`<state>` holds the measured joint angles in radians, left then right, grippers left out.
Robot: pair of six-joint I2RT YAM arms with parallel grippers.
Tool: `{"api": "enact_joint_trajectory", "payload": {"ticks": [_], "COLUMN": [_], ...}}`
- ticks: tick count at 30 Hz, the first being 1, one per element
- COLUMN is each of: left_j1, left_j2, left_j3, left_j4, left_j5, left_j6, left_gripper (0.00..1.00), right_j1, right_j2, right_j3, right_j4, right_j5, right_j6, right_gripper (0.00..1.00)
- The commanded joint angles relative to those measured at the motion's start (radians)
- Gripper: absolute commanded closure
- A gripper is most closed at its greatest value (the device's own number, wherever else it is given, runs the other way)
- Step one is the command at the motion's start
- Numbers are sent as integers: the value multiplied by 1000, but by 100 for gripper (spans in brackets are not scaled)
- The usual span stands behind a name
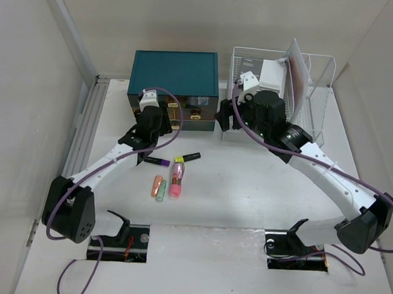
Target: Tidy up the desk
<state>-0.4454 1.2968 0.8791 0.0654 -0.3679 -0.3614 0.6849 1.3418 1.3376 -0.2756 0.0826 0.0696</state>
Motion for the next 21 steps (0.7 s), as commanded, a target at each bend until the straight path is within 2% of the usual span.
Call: {"api": "enact_joint_trajectory", "payload": {"ticks": [1, 14, 21], "left_j1": [43, 135, 155], "left_j2": [7, 171, 171], "left_j3": [-6, 58, 37], "left_j4": [74, 154, 241], "left_j5": [3, 30, 58], "left_j6": [48, 136, 164], "left_gripper": [47, 49, 50], "right_j1": [-25, -79, -88], "right_j2": [-49, -58, -58], "right_j3": [-11, -29, -29], "right_j4": [61, 70, 70], "right_j5": [-96, -164, -173], "right_j6": [-16, -7, -7], "right_gripper": [23, 24, 24]}}
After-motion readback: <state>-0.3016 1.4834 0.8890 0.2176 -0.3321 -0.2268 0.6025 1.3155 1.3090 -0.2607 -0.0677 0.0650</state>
